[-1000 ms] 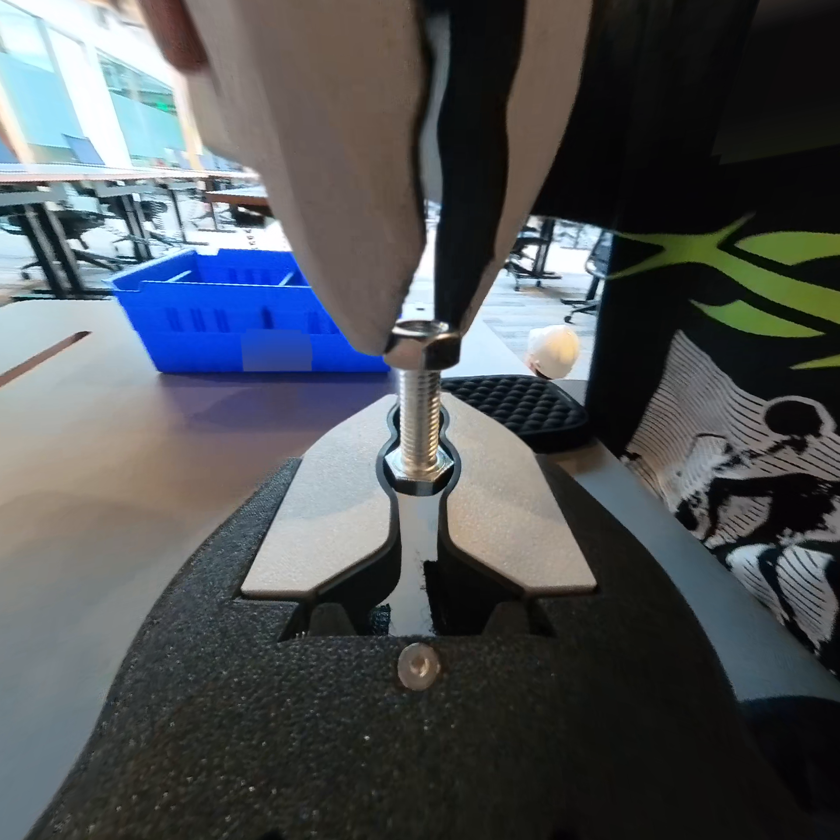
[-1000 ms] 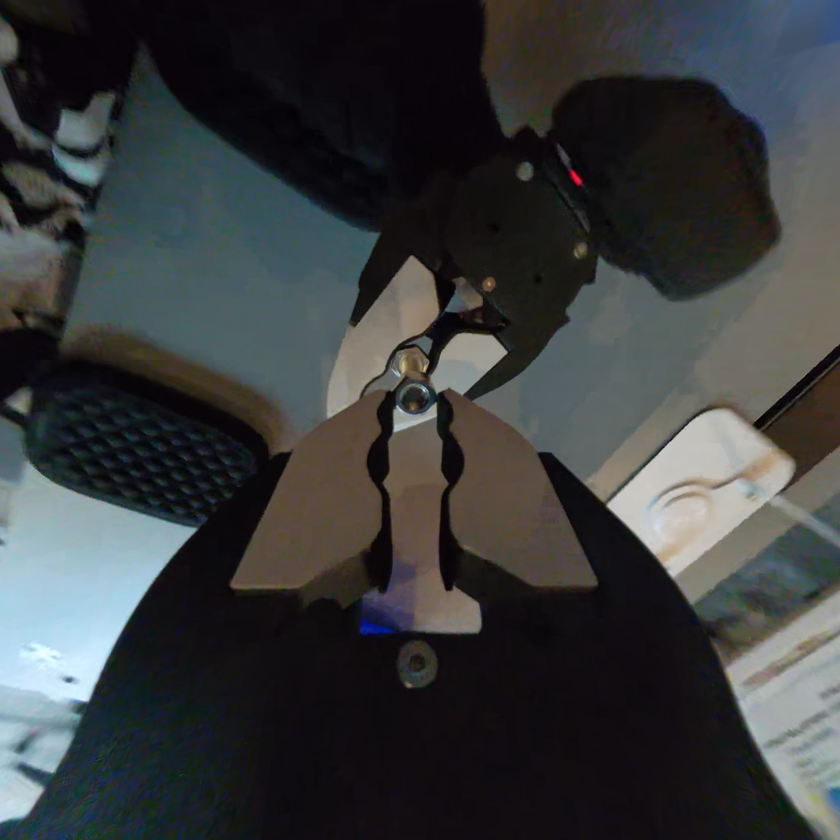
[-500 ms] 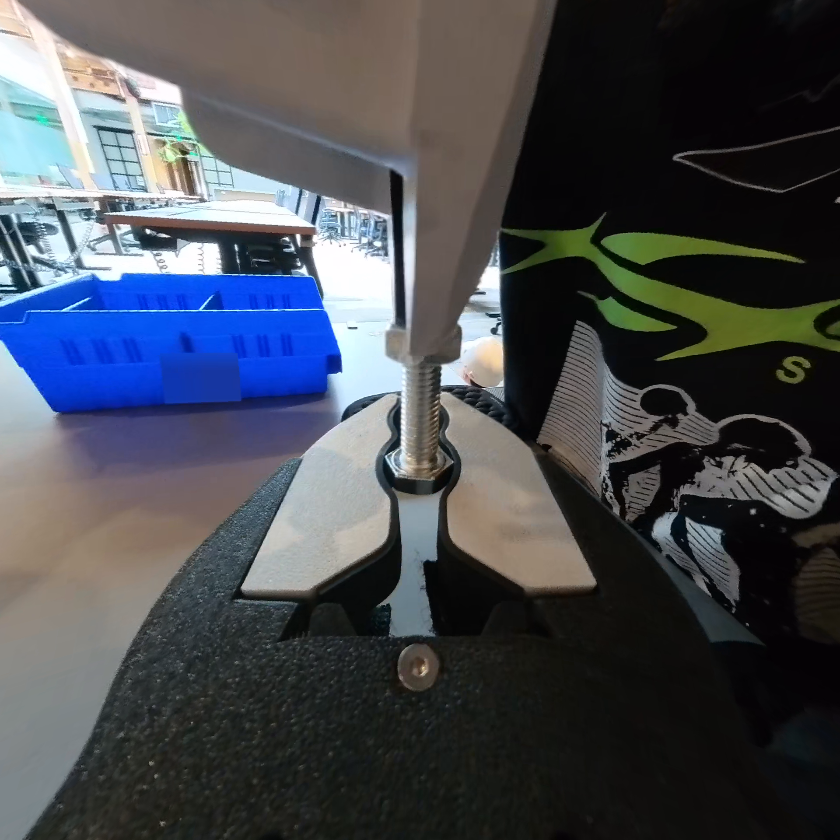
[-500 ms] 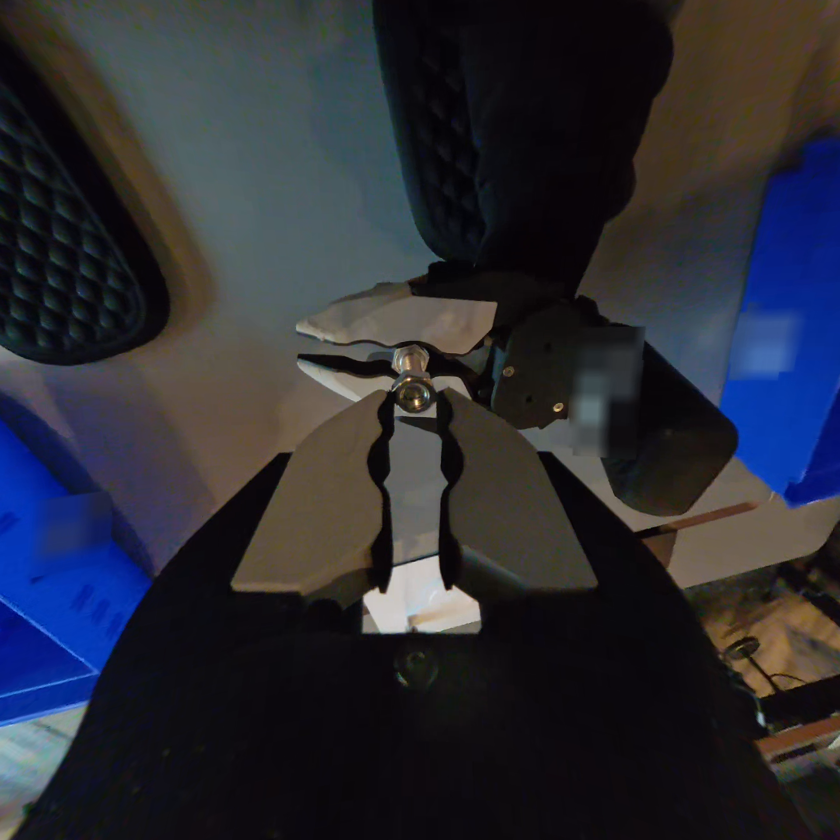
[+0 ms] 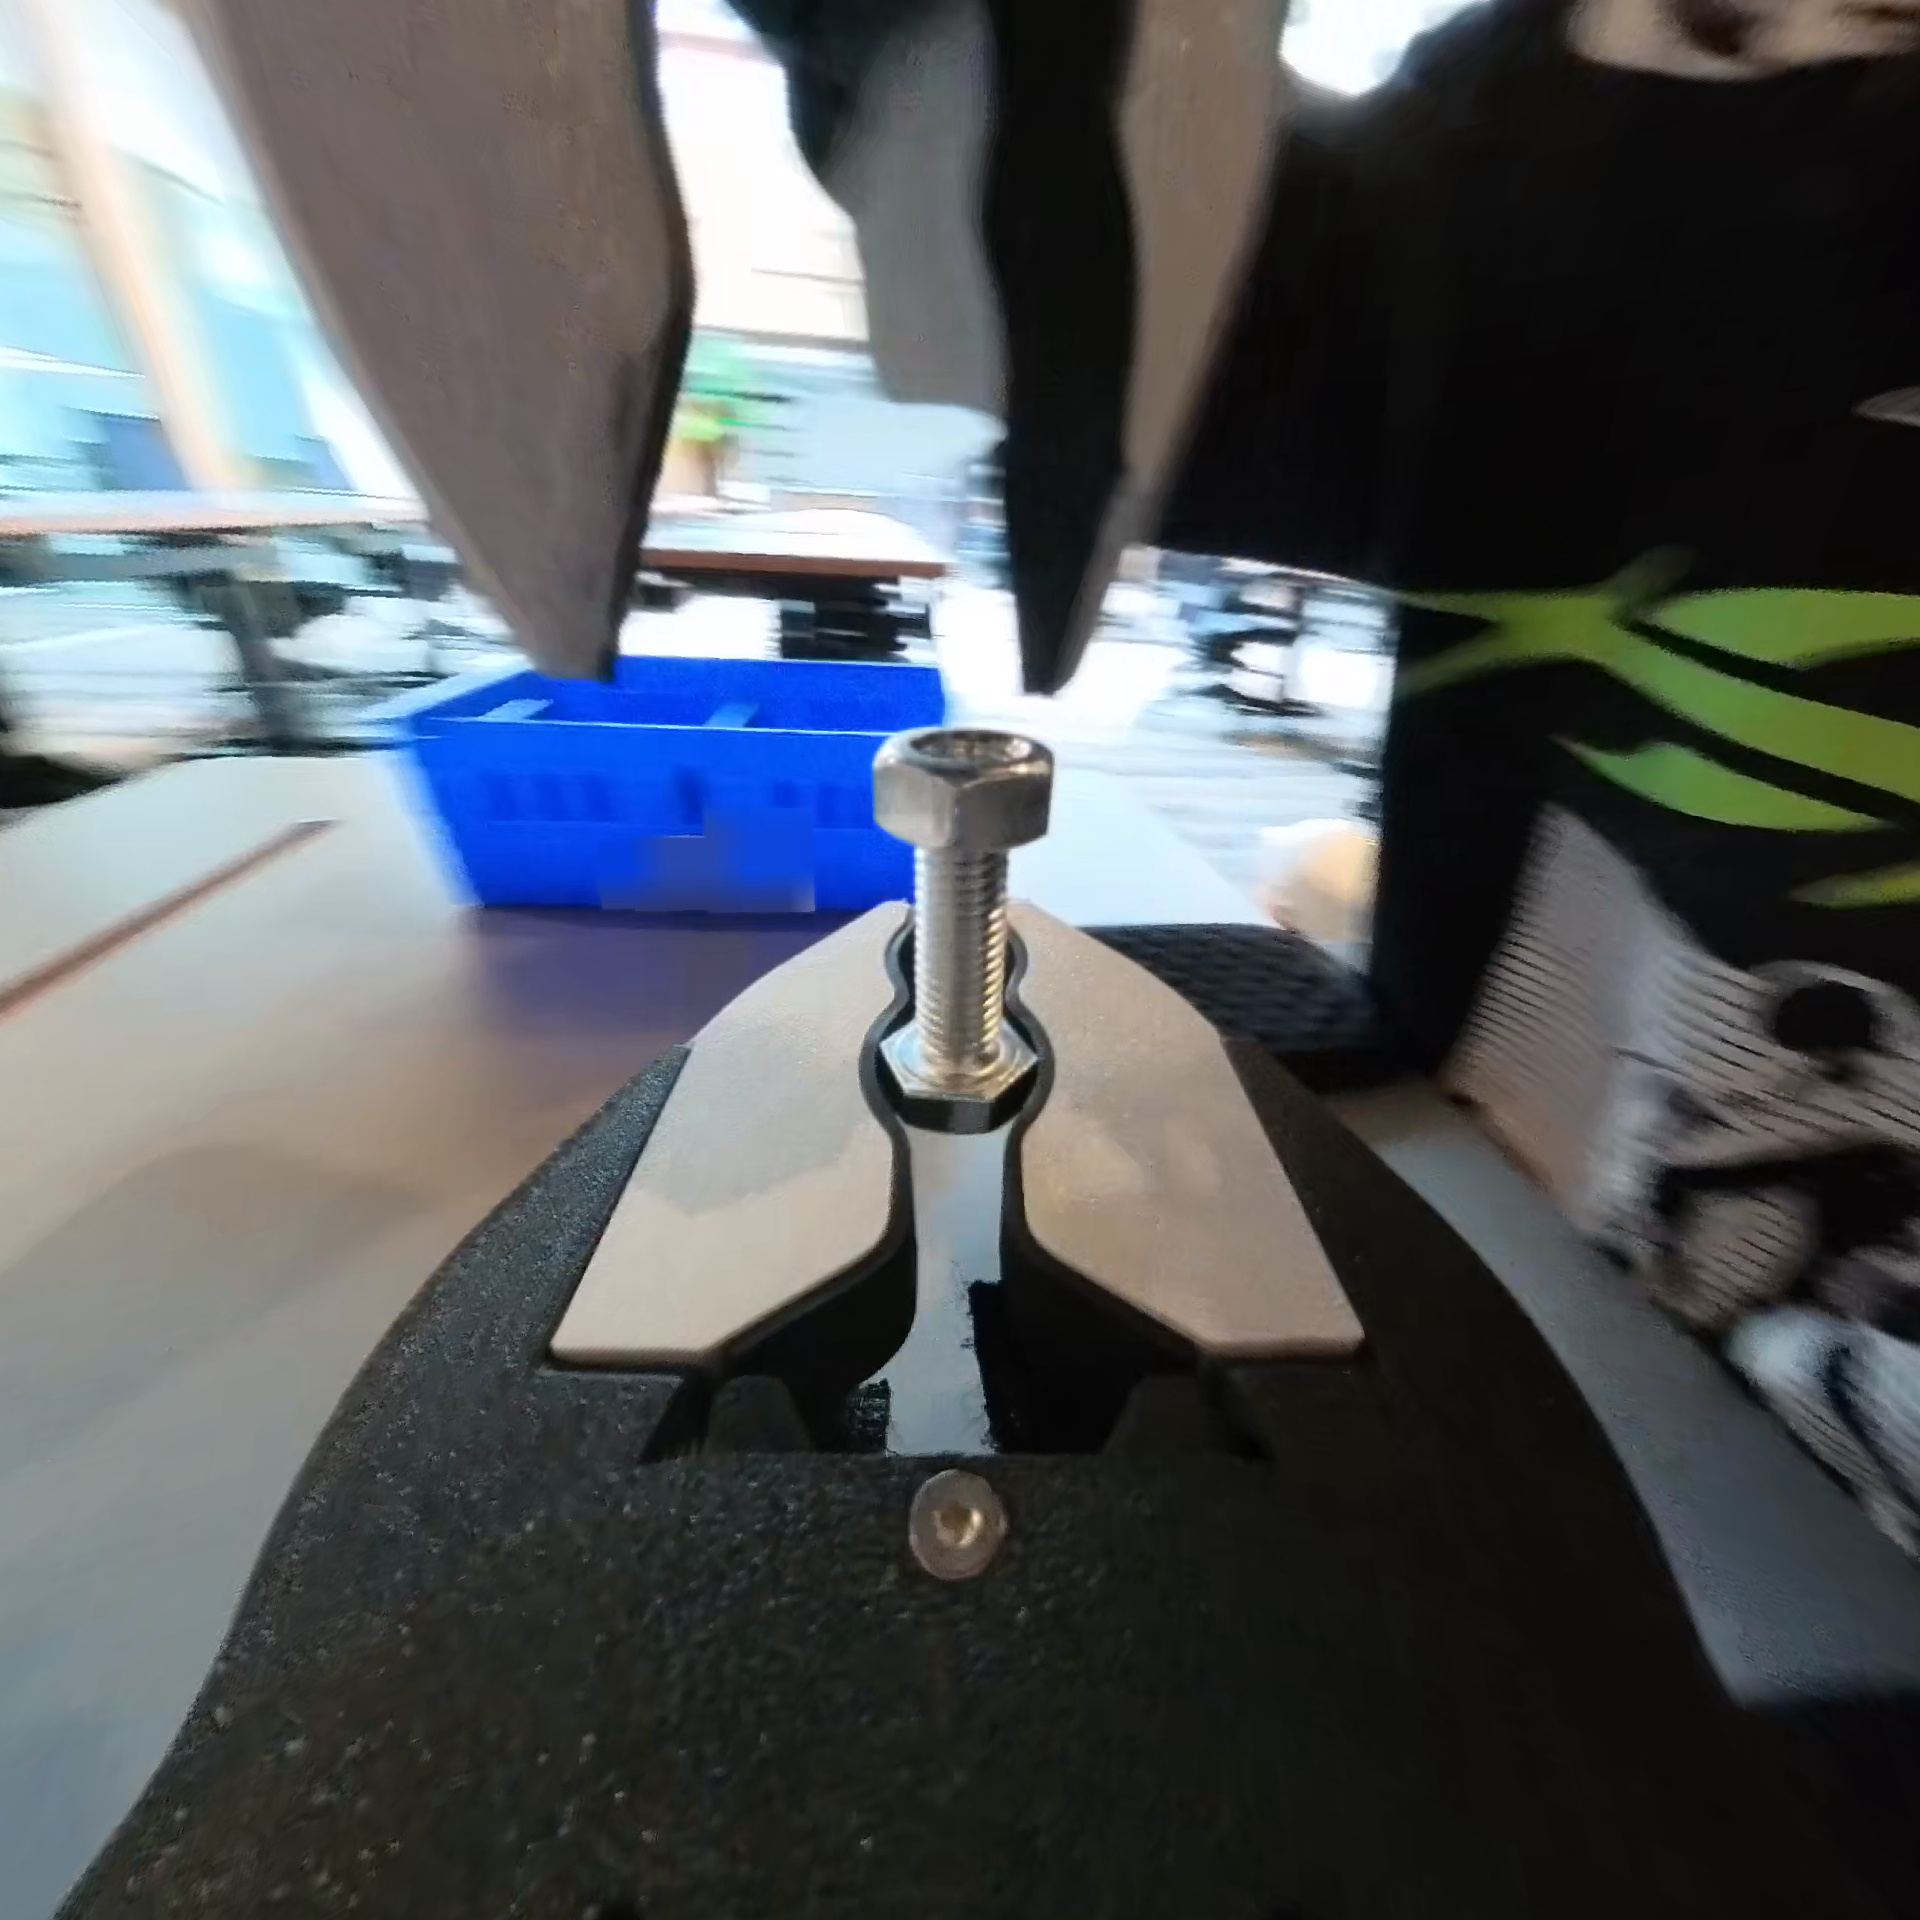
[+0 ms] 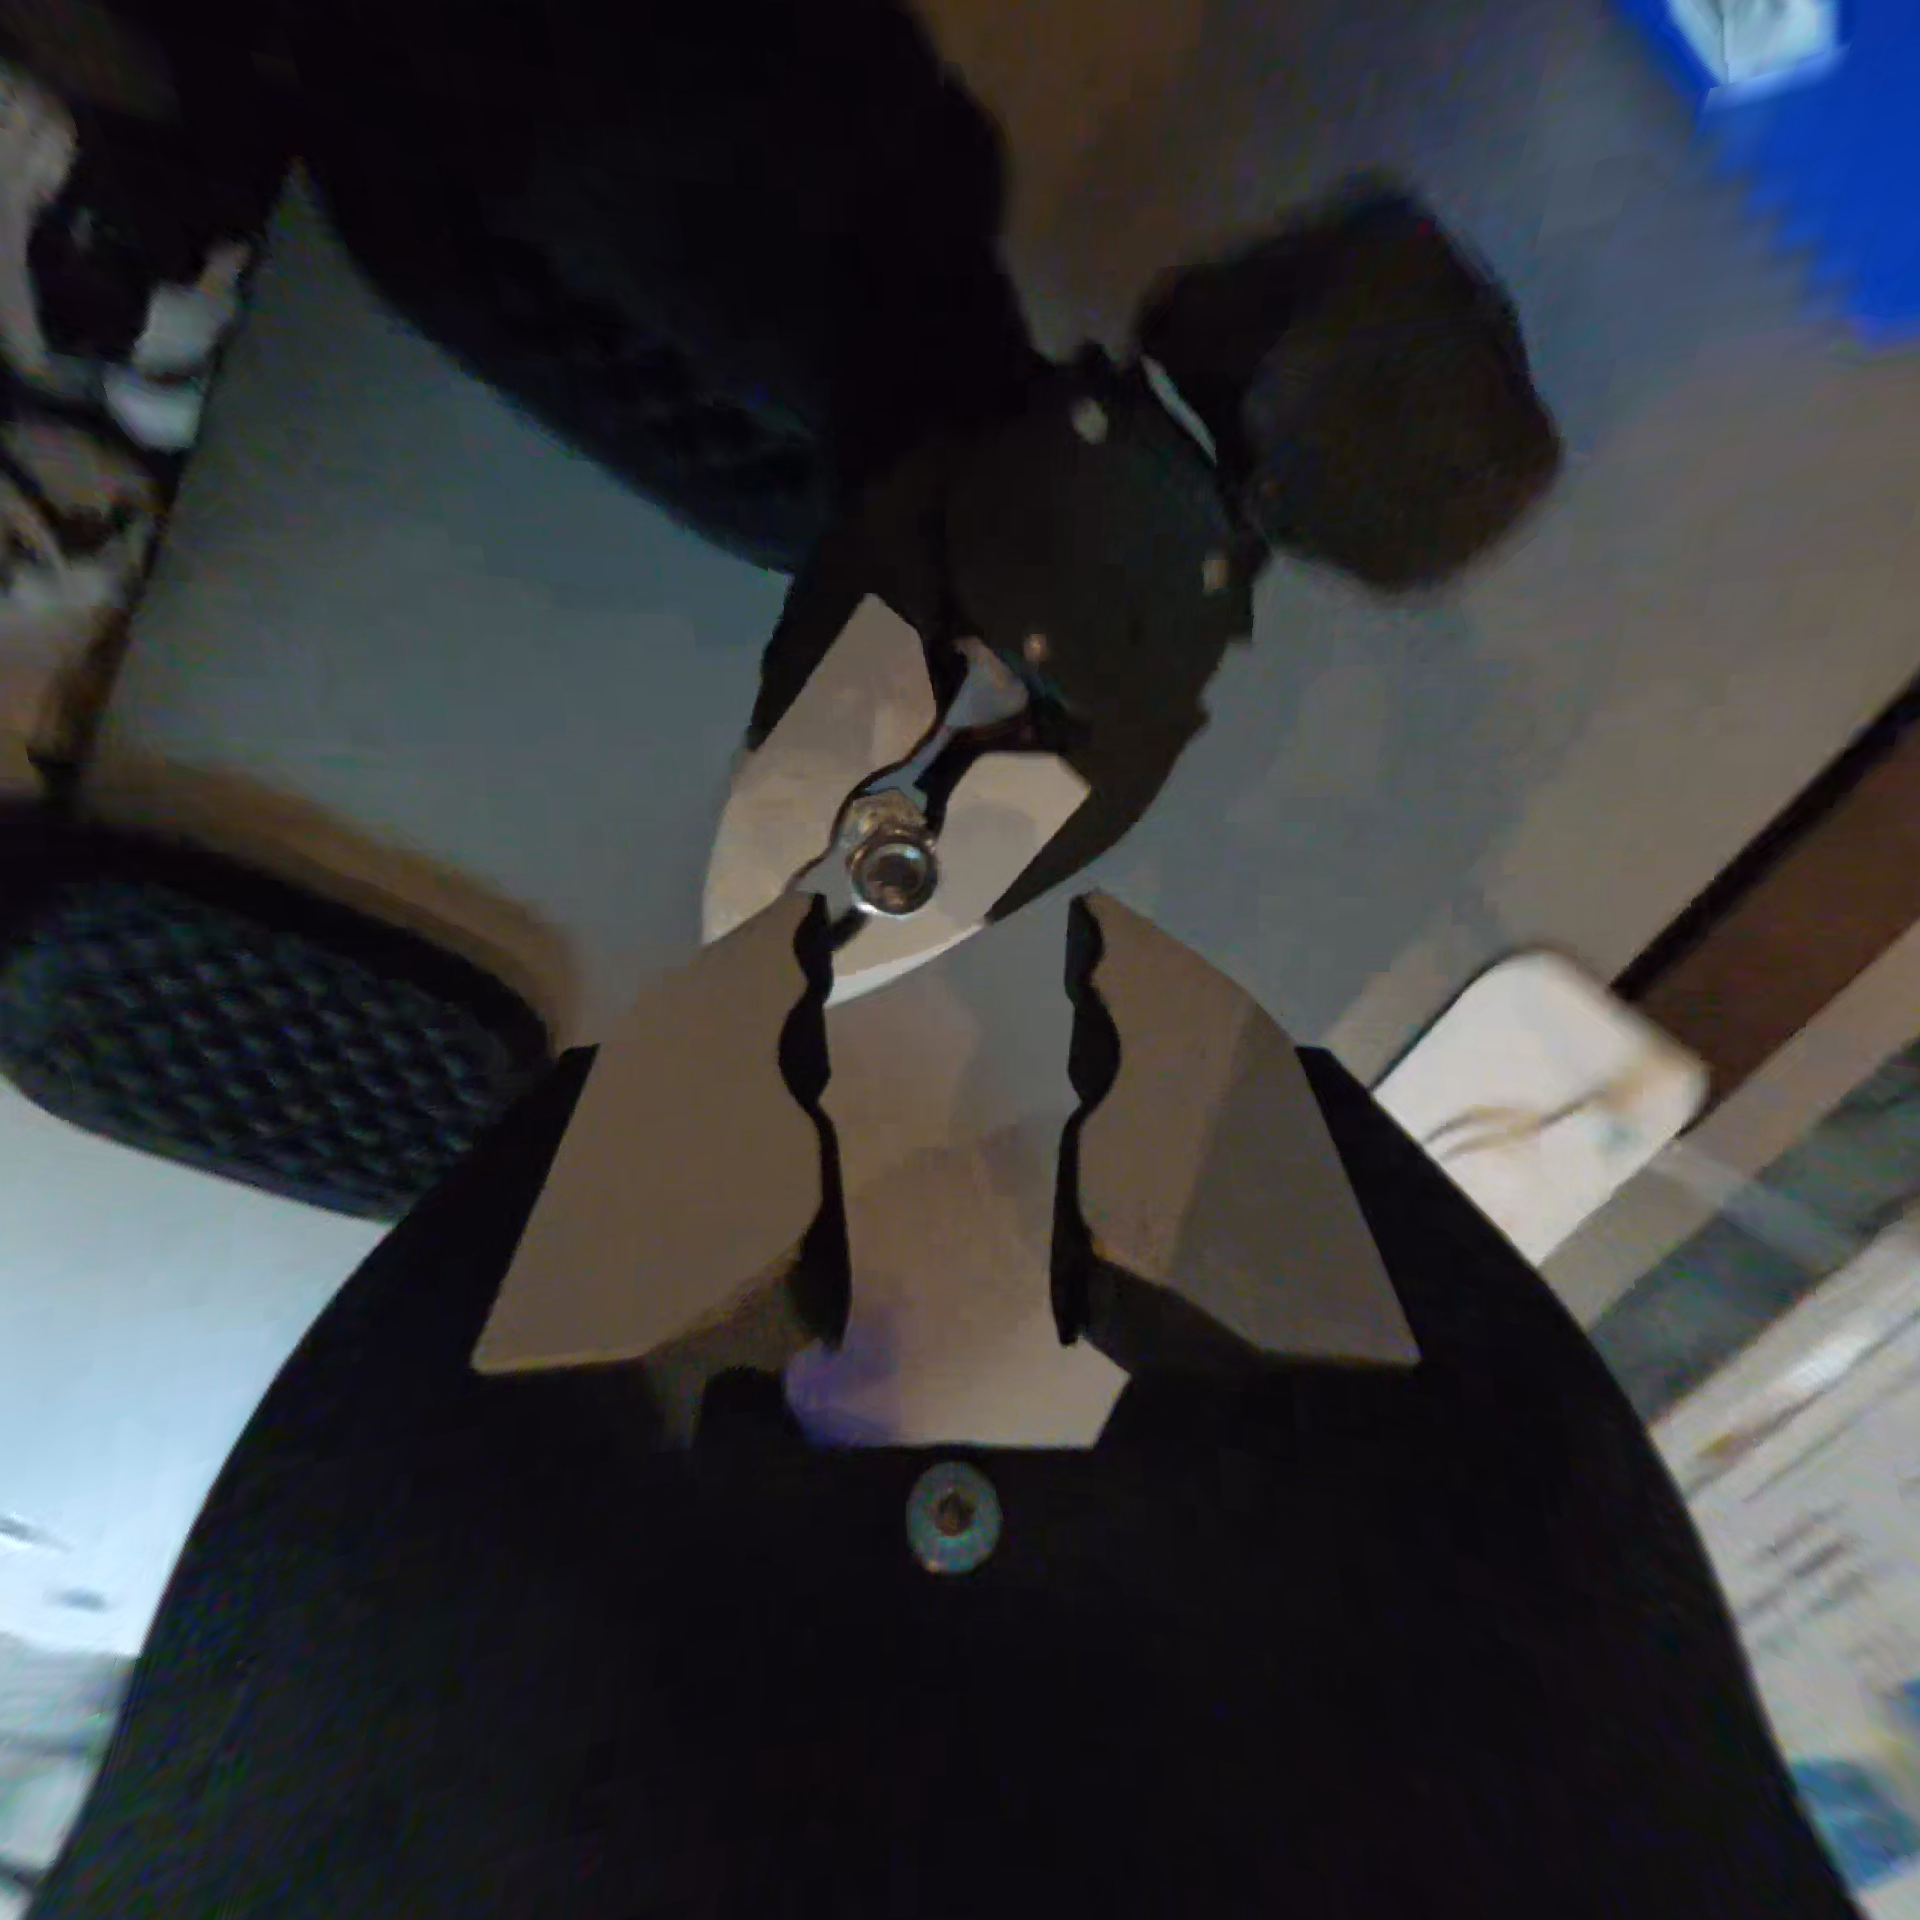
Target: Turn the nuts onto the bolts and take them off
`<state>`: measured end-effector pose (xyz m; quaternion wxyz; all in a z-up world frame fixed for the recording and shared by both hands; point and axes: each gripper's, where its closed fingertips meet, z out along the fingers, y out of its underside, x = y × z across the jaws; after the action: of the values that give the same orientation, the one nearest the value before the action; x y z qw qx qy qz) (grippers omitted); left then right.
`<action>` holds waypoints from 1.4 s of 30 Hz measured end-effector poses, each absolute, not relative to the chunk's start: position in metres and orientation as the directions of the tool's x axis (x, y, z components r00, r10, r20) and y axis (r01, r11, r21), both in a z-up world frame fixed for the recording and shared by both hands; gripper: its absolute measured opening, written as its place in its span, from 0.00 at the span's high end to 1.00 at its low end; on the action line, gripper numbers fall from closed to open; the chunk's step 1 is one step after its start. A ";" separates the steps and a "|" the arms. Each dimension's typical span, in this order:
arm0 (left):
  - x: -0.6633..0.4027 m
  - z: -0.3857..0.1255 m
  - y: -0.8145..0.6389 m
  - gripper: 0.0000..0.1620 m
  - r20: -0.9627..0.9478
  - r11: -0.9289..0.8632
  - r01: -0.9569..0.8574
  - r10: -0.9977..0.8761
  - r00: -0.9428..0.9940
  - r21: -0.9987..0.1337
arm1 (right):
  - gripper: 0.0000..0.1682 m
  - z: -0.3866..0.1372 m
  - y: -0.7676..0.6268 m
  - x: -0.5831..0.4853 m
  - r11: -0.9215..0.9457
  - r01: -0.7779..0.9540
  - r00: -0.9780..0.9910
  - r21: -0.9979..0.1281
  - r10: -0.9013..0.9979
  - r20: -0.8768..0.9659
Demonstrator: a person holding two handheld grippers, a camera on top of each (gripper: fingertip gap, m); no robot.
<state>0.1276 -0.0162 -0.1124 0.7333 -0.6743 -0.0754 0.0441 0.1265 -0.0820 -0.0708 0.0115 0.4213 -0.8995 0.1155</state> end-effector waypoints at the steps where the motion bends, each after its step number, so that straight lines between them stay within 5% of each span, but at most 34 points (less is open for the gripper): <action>1: 0.118 -0.112 -0.021 0.93 0.053 0.093 0.032 0.232 0.971 -0.995 | 0.73 -0.072 -0.080 0.123 0.732 -0.648 -0.758 -0.212 -0.646 0.087; 5: 0.097 -0.110 -0.037 0.93 0.051 0.104 0.011 0.394 0.918 -0.995 | 0.73 -0.078 -0.079 0.121 0.904 -0.290 -0.946 -0.315 -0.320 -0.049; 11: 0.093 -0.113 -0.038 0.92 0.054 0.090 0.017 0.422 0.905 -0.996 | 0.77 -0.075 -0.095 0.119 0.868 -0.210 -0.969 -0.449 -0.245 -0.021; 21: 0.094 -0.116 -0.035 0.92 0.043 0.067 0.017 0.413 0.910 -0.998 | 0.85 -0.084 -0.092 0.116 0.892 -0.241 -0.966 -0.382 -0.257 0.011; 32: 0.104 -0.120 -0.028 0.93 0.056 0.052 0.041 0.329 0.943 -0.998 | 0.90 -0.087 -0.087 0.122 0.848 -0.447 -0.892 -0.284 -0.445 0.075; 42: 0.133 -0.122 -0.014 0.93 0.073 0.052 0.067 0.105 0.992 -0.996 | 0.90 -0.089 -0.074 0.137 0.555 -0.823 -0.566 -0.124 -0.818 0.103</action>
<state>0.1329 -0.0140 -0.1225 0.7226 -0.6883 -0.0627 0.0131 0.1369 -0.0736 -0.0892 0.0166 0.4653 -0.8815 0.0788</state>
